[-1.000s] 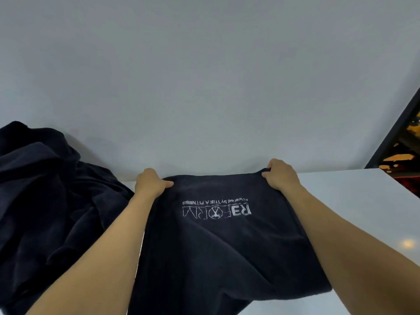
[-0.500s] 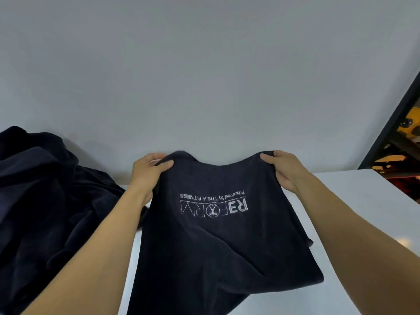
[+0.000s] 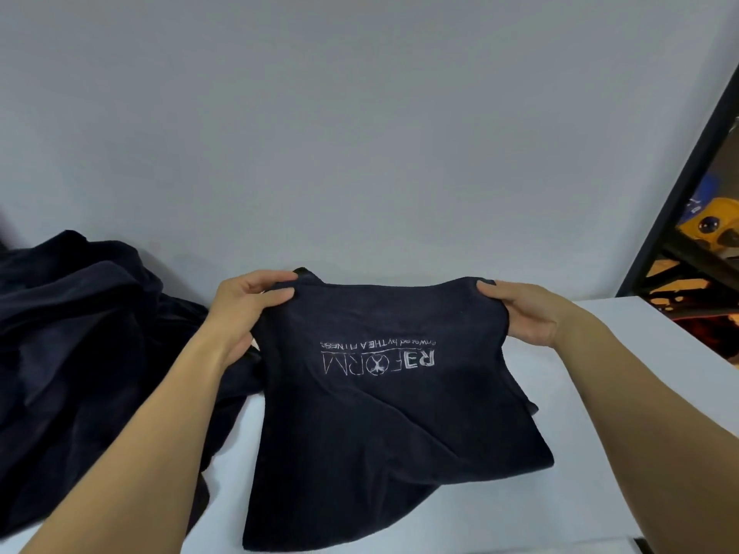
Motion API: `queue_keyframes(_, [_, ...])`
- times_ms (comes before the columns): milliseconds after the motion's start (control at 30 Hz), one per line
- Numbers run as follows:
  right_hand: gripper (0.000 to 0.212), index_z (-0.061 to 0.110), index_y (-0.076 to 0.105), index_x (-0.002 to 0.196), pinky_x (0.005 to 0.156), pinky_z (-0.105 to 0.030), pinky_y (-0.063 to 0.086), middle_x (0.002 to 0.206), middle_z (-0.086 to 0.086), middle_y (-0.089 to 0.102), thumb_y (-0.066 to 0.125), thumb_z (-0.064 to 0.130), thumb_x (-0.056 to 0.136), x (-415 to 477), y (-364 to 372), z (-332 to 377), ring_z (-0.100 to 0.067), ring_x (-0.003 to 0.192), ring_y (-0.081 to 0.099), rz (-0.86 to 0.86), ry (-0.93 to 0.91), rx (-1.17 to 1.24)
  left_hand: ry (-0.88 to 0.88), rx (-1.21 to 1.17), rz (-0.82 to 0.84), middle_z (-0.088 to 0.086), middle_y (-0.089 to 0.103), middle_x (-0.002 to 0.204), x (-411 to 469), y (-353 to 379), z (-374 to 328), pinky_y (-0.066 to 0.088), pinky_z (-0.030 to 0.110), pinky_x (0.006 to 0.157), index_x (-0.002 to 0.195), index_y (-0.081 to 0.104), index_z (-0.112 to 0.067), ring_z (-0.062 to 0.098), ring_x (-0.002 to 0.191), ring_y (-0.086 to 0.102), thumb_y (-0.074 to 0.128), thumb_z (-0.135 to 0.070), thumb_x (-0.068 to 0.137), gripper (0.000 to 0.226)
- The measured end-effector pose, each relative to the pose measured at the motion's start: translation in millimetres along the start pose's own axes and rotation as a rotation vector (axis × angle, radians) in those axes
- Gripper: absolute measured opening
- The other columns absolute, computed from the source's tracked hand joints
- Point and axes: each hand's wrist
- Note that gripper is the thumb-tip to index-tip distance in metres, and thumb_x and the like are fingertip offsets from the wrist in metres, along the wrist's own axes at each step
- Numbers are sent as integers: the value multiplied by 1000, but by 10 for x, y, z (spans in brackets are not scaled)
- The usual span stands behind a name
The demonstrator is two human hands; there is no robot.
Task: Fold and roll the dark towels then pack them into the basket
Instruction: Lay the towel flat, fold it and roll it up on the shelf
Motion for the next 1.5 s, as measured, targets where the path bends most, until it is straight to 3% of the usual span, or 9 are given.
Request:
queue_keyframes(233, [7, 7, 63, 99, 85, -34, 55, 101, -10, 71, 60, 8, 93, -13, 154, 104, -20, 92, 67, -226, -317, 99, 153, 262, -170, 3, 74, 92, 69, 52, -105, 53, 28, 85, 87, 76, -19, 17, 90, 69, 75, -10, 81, 11])
queue_keyframes(367, [2, 4, 62, 89, 71, -30, 54, 90, -11, 69, 65, 5, 89, 55, 165, -4, -22, 82, 66, -318, -141, -344, 122, 673, -180, 0, 67, 89, 134, 36, 84, 46, 27, 84, 91, 71, -14, 15, 87, 60, 76, -20, 82, 12])
queue_keyframes(533, [35, 13, 39, 65, 57, -27, 35, 73, -7, 48, 69, 9, 84, 313, 47, -268, -18, 64, 42, -458, -18, -748, 69, 976, -88, 3, 65, 90, 287, 12, 468, 42, 30, 75, 80, 65, -17, 24, 93, 61, 73, -28, 85, 14])
queue_keyframes(733, [18, 0, 57, 91, 66, -32, 40, 88, -11, 58, 60, 17, 88, 654, -17, -285, -24, 78, 54, -537, -100, -809, 132, 889, -153, 2, 62, 95, 588, 148, 595, 39, 29, 79, 91, 62, -16, 18, 91, 52, 67, -25, 91, 11])
queue_keyframes(900, [21, 5, 60, 106, 66, -29, 37, 106, -10, 64, 51, 17, 90, 893, 64, -263, -26, 85, 51, -525, -1, -1394, -13, 1090, -101, 6, 64, 98, 784, 198, 762, 46, 35, 80, 86, 61, -13, 28, 95, 57, 71, -29, 87, 18])
queue_keyframes(1033, [20, 8, 60, 109, 70, -29, 36, 114, -10, 63, 49, 12, 93, 1076, 191, -224, -25, 85, 48, -496, 63, -1572, -73, 1065, -66, 7, 62, 86, 865, 262, 677, 42, 31, 73, 84, 63, -8, 27, 89, 57, 74, -23, 84, 19])
queue_keyframes(1300, [36, 2, 59, 120, 88, -32, 41, 126, -11, 56, 42, 25, 99, 1226, 274, -171, -30, 116, 54, -274, 237, -1548, -267, 1195, 84, 11, 66, 101, 930, 260, 623, 39, 36, 88, 89, 61, -10, 33, 104, 59, 57, -42, 91, 32])
queue_keyframes(1433, [26, 6, 56, 76, 72, -28, 40, 92, -9, 54, 55, 25, 93, 1227, 248, -178, -27, 89, 54, -268, 183, -1344, -130, 845, -50, 0, 60, 78, 909, 286, 650, 41, 29, 75, 72, 59, -16, 28, 92, 61, 71, -23, 85, 19])
queue_keyframes(1500, [21, 2, 60, 81, 70, -29, 42, 86, -10, 56, 62, 20, 89, 1210, 216, -201, -26, 83, 55, -303, 113, -1103, -84, 604, -148, 0, 65, 84, 896, 282, 632, 45, 29, 78, 76, 66, -18, 23, 90, 62, 78, -18, 80, 13])
Point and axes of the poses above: each hand's wrist, its own x-axis towards the middle knuckle, its own y-axis out of the palm, z = x × y
